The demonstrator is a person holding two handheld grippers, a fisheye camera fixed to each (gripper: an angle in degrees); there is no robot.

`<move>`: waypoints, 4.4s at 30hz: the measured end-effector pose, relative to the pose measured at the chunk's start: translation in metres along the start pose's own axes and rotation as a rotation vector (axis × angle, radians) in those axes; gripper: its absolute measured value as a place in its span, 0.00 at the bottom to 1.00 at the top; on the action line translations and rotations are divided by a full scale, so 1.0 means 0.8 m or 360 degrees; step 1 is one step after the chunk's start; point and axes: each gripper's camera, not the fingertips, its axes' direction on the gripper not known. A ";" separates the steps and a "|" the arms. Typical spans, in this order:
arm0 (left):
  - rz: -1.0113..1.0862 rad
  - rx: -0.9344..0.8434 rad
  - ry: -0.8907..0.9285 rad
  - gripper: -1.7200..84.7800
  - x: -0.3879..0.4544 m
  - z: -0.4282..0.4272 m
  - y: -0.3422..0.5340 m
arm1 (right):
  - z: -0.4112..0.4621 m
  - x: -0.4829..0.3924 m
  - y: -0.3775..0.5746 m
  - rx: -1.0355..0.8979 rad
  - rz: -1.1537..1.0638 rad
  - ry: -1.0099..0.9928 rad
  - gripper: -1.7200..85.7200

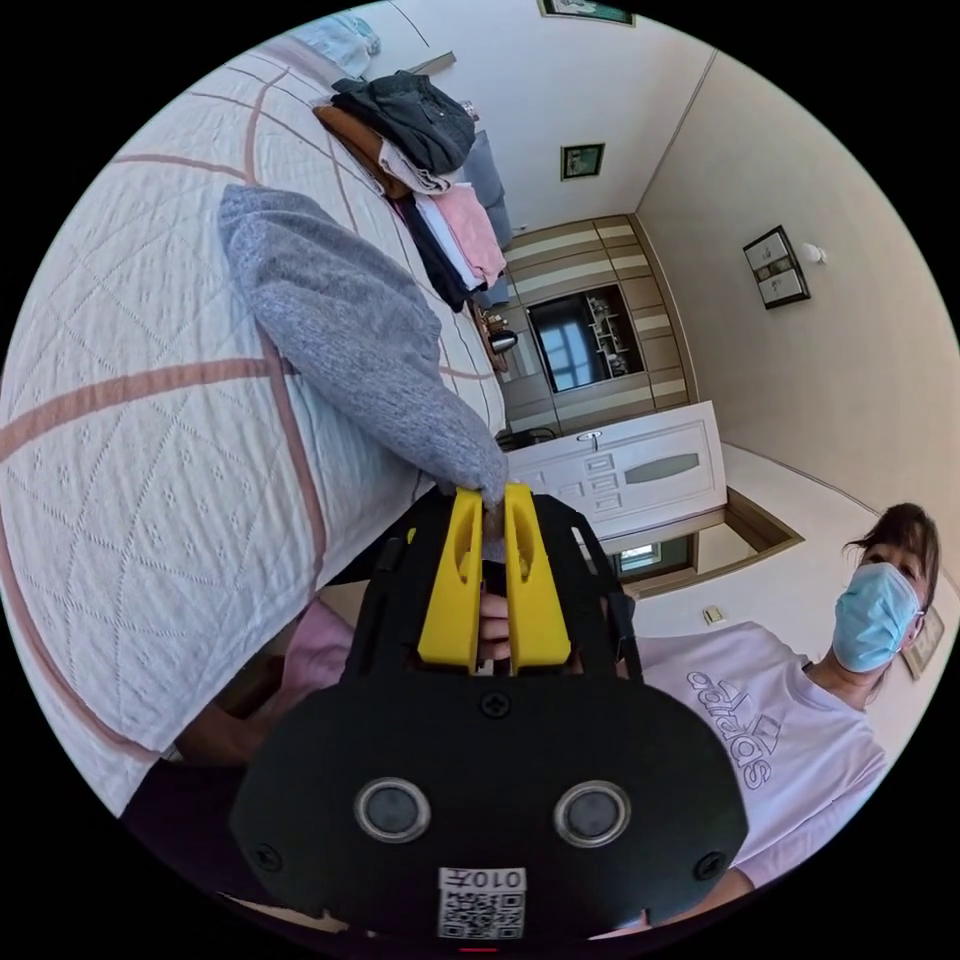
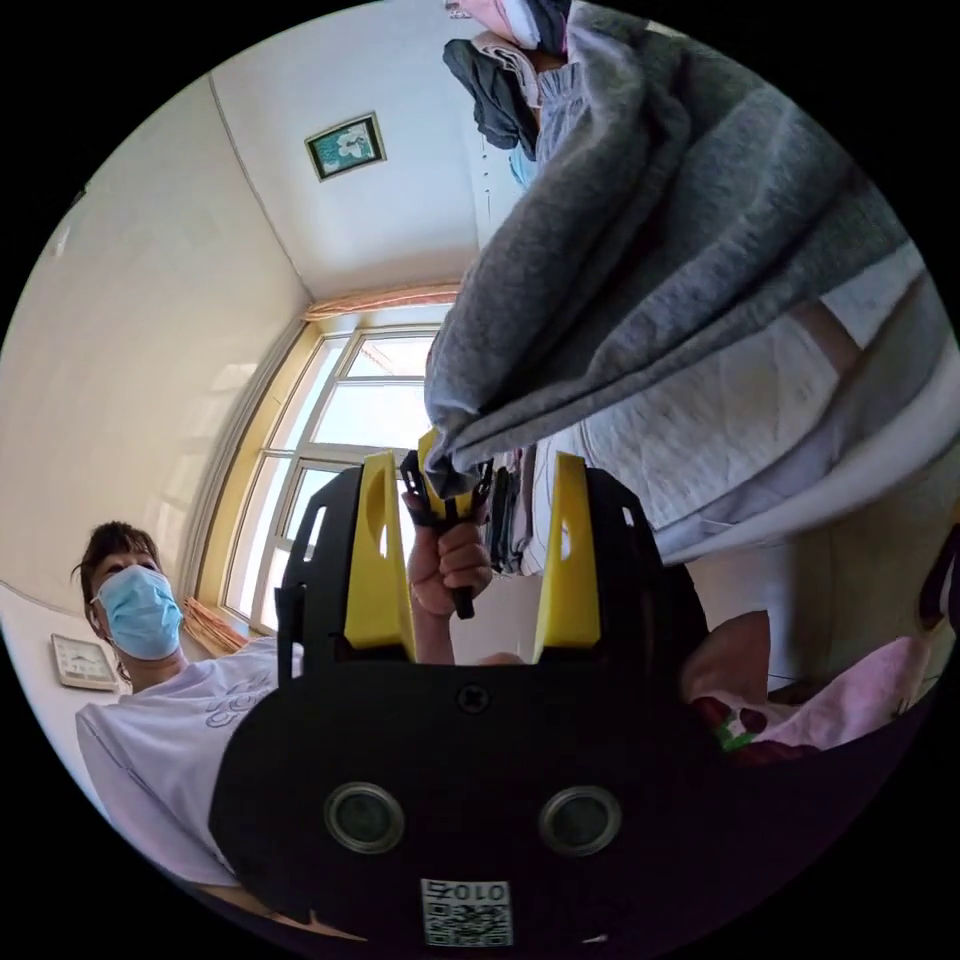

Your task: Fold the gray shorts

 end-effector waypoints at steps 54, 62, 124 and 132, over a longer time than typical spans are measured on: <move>0.0147 0.0935 -0.0029 0.10 -0.106 -0.291 0.278 | 0.180 -0.235 -0.164 -0.0696 -0.0480 0.0465 0.09; -0.0002 0.1304 -0.0279 0.10 -0.107 -0.527 0.460 | 0.460 -0.206 -0.193 -0.1293 -0.0387 0.0290 0.09; -0.0125 0.1036 -0.2477 0.02 0.079 -0.517 0.364 | 0.594 -0.373 -0.073 -0.0627 -0.1780 0.1096 0.10; -0.0110 0.0883 -0.1961 0.02 0.047 -0.427 0.307 | 0.403 -0.391 -0.080 -0.0283 -0.1677 0.1384 0.11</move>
